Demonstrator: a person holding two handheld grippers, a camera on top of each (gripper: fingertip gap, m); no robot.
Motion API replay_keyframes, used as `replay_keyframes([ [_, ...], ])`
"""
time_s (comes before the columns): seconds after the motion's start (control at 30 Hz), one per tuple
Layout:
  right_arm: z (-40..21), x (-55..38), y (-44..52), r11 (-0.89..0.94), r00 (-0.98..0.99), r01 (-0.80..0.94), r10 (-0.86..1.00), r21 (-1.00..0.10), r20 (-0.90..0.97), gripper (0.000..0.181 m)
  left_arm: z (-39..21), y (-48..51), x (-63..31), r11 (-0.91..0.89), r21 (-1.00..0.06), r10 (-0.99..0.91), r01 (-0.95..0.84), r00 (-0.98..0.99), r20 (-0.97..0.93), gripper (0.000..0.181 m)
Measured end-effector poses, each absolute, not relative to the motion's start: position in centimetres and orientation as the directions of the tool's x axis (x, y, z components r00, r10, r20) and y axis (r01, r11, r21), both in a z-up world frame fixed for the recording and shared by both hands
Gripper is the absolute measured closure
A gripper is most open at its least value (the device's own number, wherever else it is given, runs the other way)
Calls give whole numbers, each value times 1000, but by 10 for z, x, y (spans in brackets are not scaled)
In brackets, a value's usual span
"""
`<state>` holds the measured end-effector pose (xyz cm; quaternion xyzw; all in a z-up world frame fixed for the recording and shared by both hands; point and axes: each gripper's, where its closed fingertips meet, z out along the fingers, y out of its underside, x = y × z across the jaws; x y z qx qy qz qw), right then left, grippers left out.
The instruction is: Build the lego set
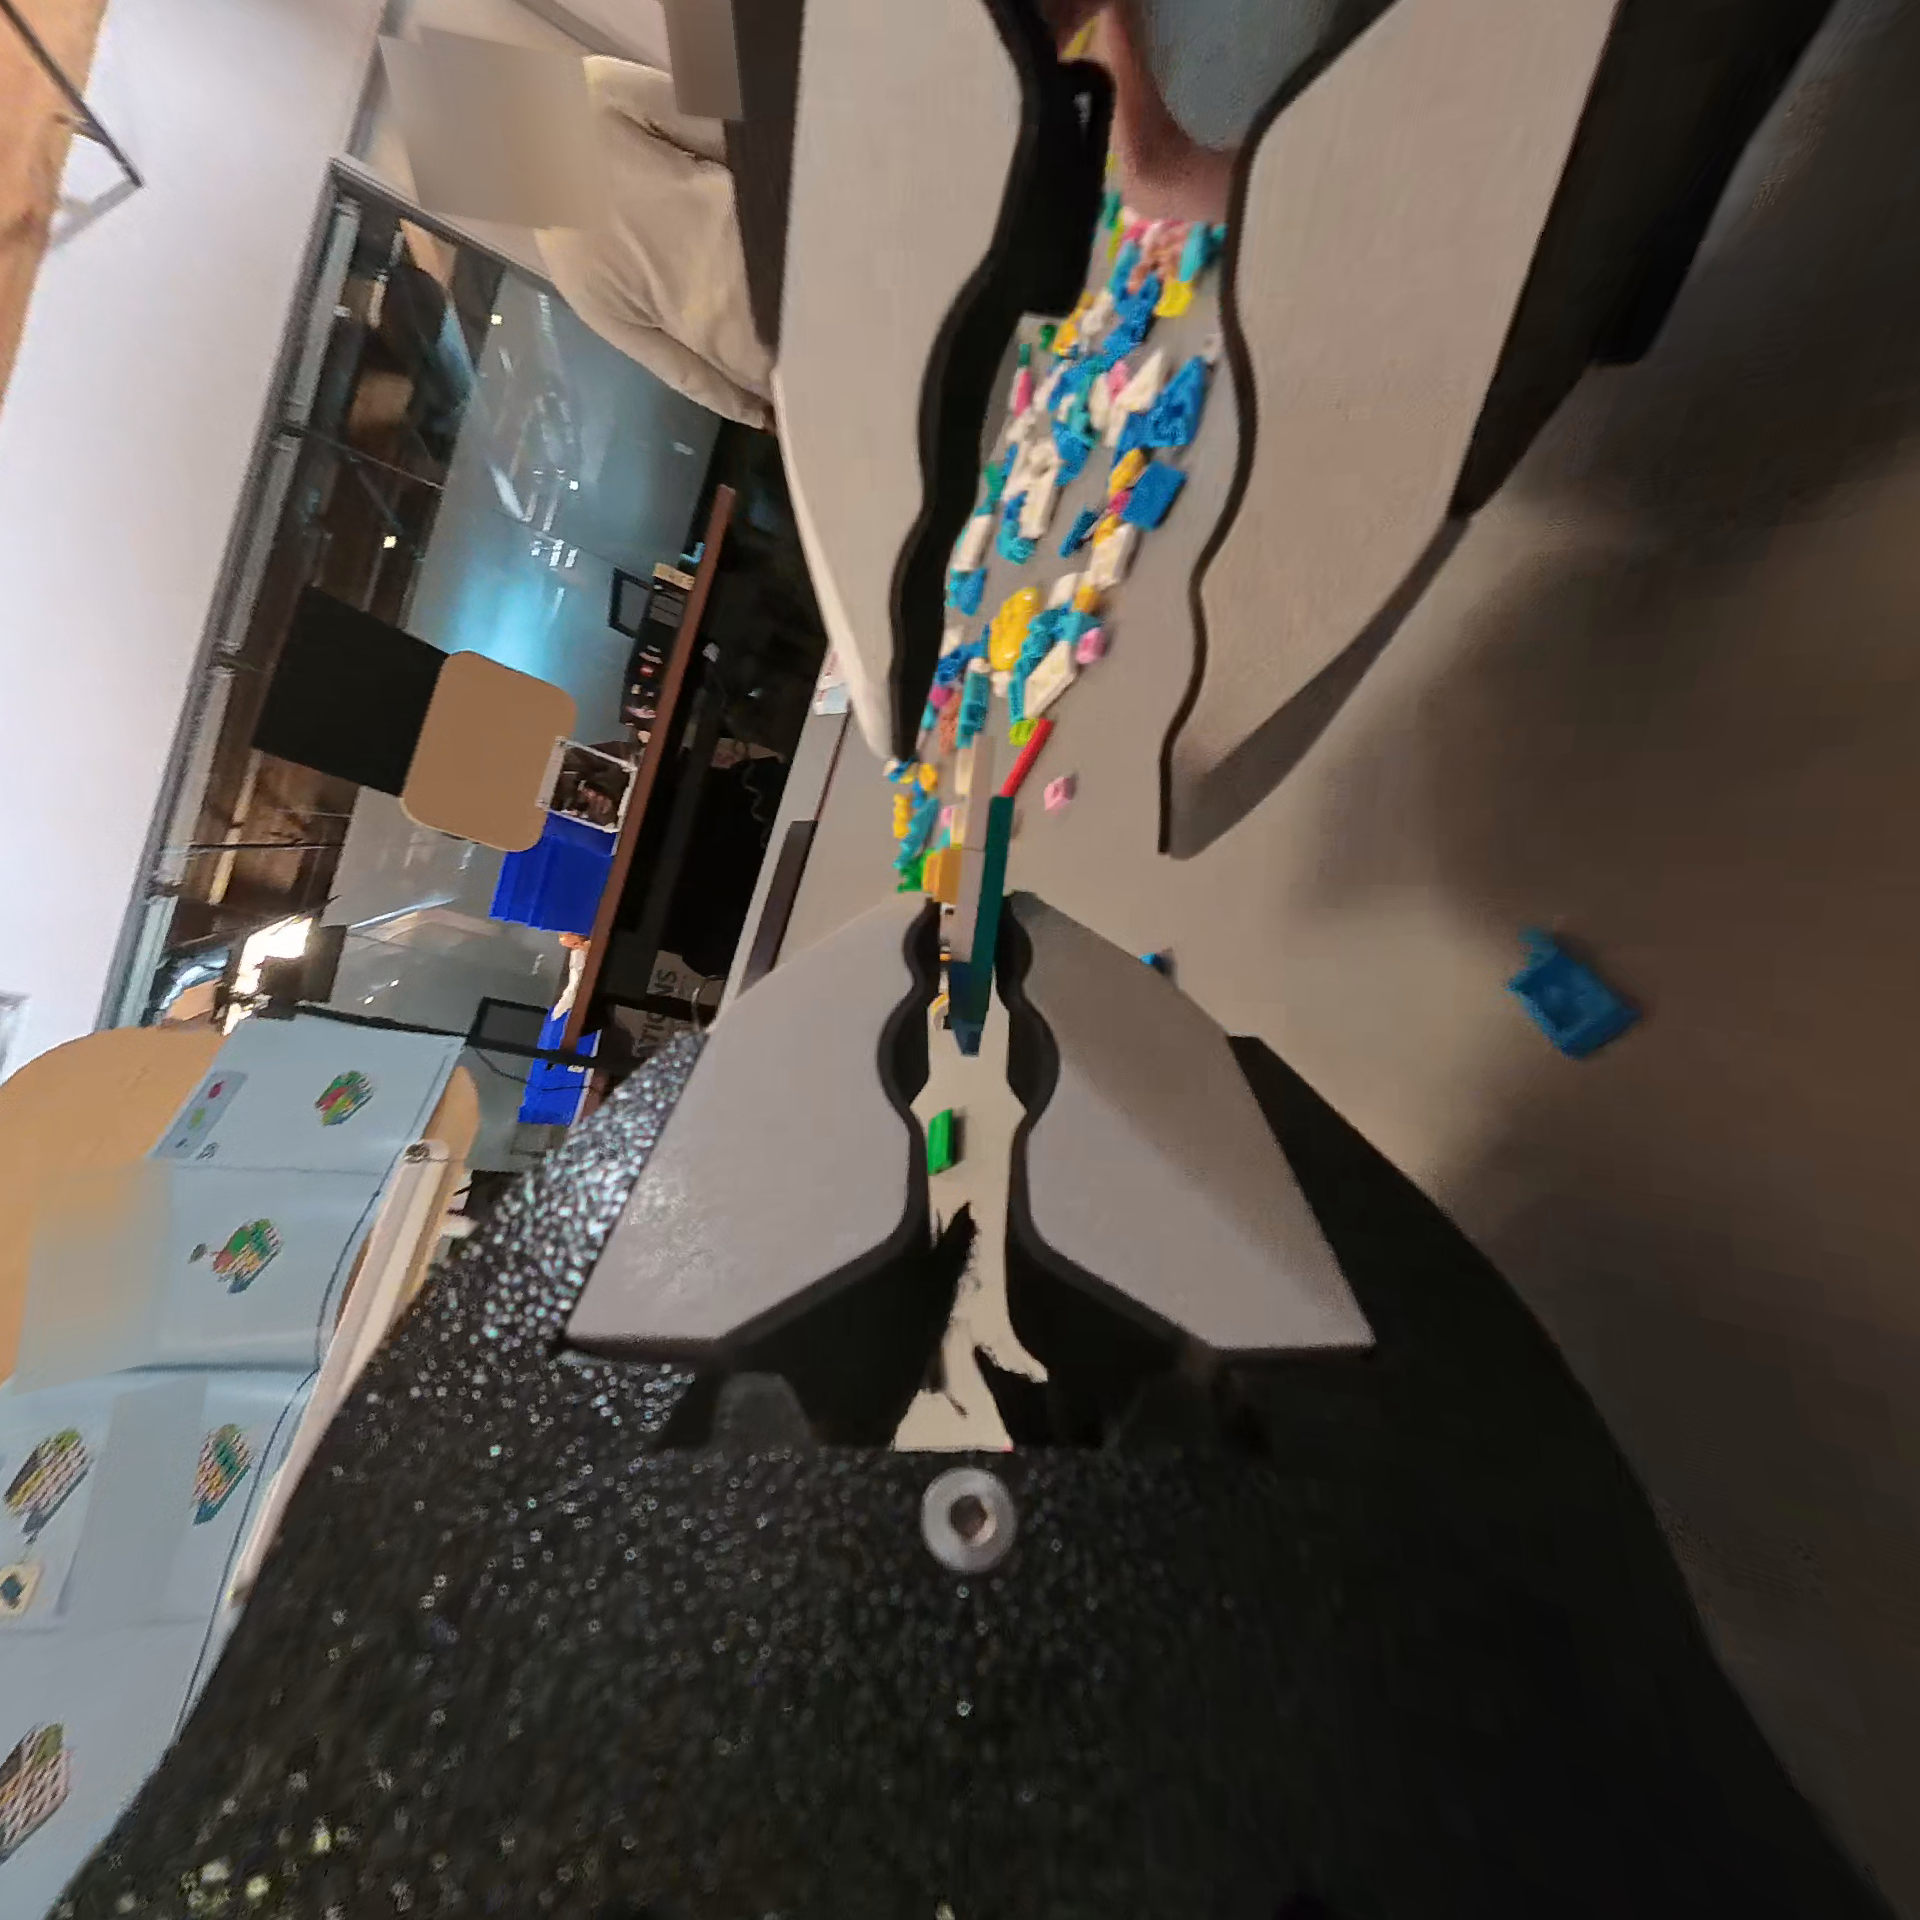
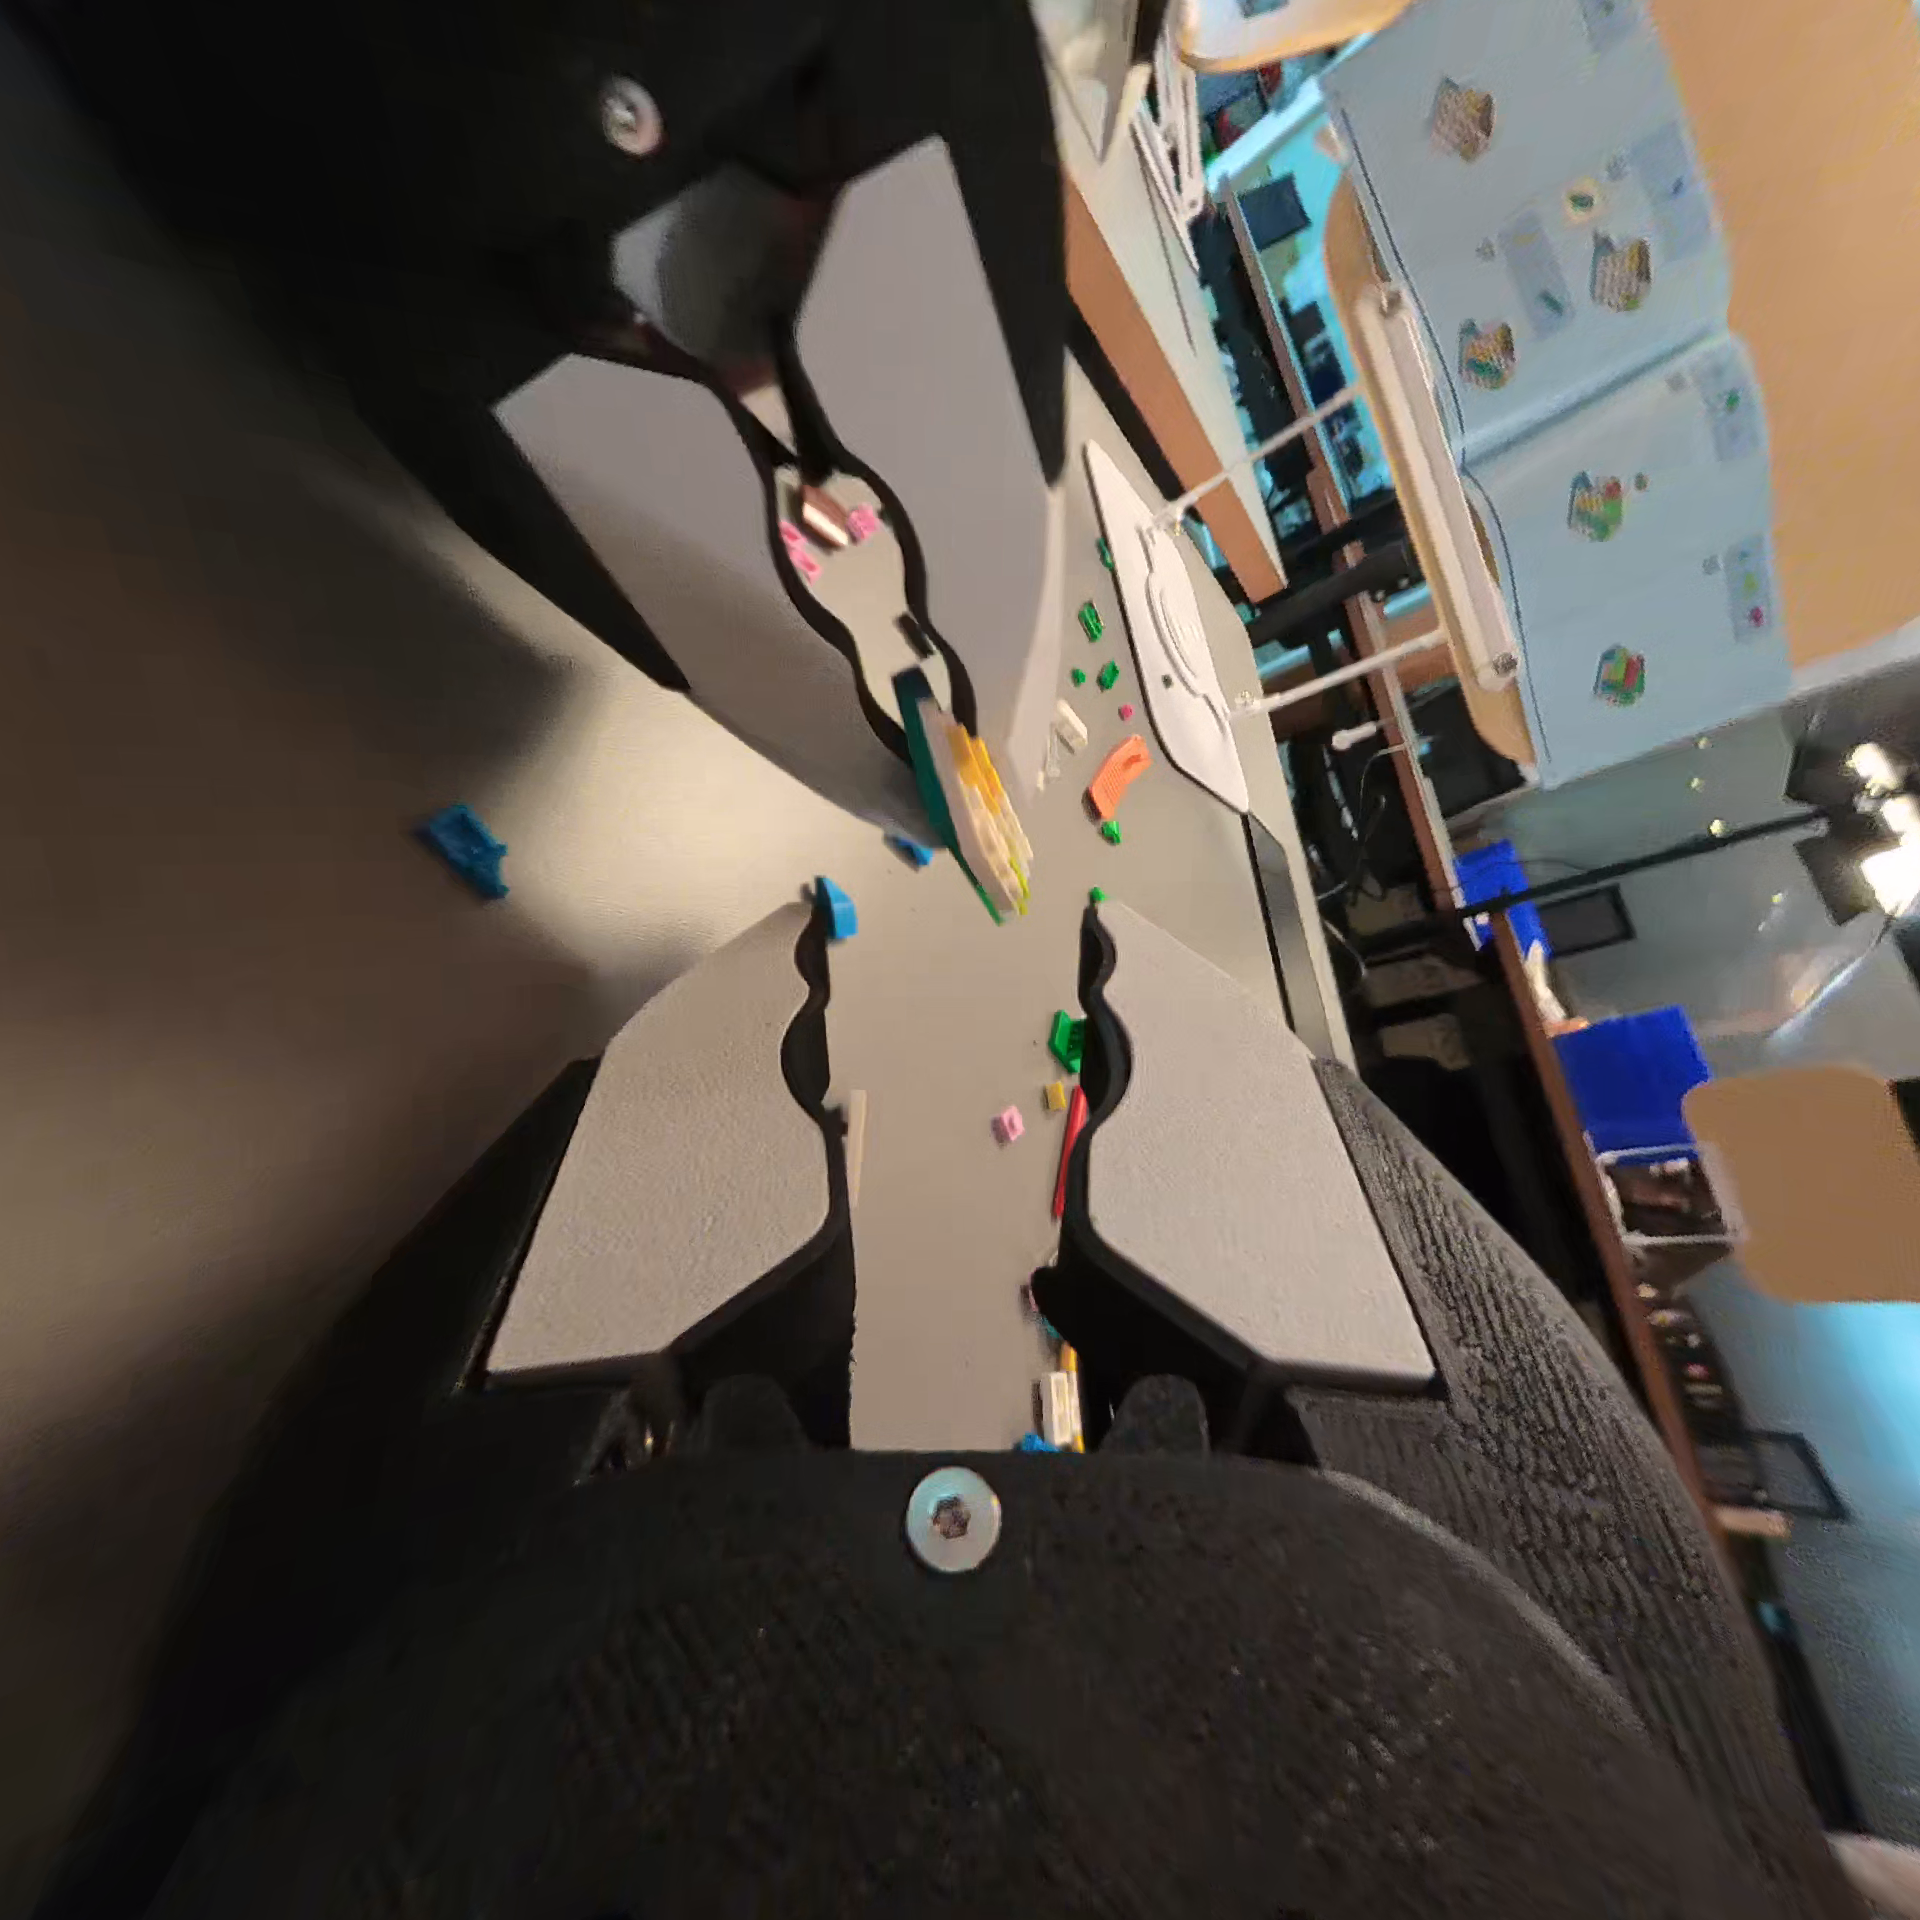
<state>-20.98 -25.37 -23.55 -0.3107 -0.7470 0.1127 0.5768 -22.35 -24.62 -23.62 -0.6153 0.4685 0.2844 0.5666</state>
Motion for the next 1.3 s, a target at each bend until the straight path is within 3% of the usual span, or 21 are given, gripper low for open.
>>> replay_keyframes([
  [0.1, -235, -212, -259, 826, -133, 304, 530, -475, 837, 145, -244, -248, -217, 101, -410, -302, -906, 365, -880, 172],
  [0.2, -235, -212, -262, 872, -129, 290, 444, -395, 887, 172, -243, -248, -215, 113, -429, -308, -896, 379, -873, 172],
  [0.27, -232, -213, -262, 881, -108, 293, 416, -371, 903, 174, -237, -247, -216, 123, -463, -275, -878, 418, -866, 169],
  [0.33, -228, -213, -261, 873, -89, 282, 437, -398, 895, 174, -227, -246, -220, 119, -502, -223, -857, 469, -854, 156],
  [0.4, -226, -211, -261, 861, -85, 270, 466, -430, 880, 174, -227, -245, -222, 103, -517, -222, -850, 487, -845, 155],
  [0.6, -229, -211, -265, 848, -114, 251, 504, -466, 856, 174, -237, -245, -220, 107, -362, -211, -926, 335, -918, 169],
  [0.73, -227, -211, -265, 795, -100, 235, 592, -559, 800, 168, -239, -245, -223, 74, -355, -224, -932, 332, -917, 173],
  [0.83, -212, -208, -260, 696, -45, 190, 710, -692, 702, 149, -234, -244, -230, 51, -342, -181, -938, 328, -927, 173],
  [0.93, -201, -203, -246, 612, 31, 154, 781, -775, 623, 141, -230, -244, -235, 32, -328, -139, -944, 320, -937, 173],
  [1.3, -169, -169, -185, 418, 379, -1, 841, -909, 386, 154, -228, -243, -239, 8, -283, -96, -959, 281, -955, 173],
])
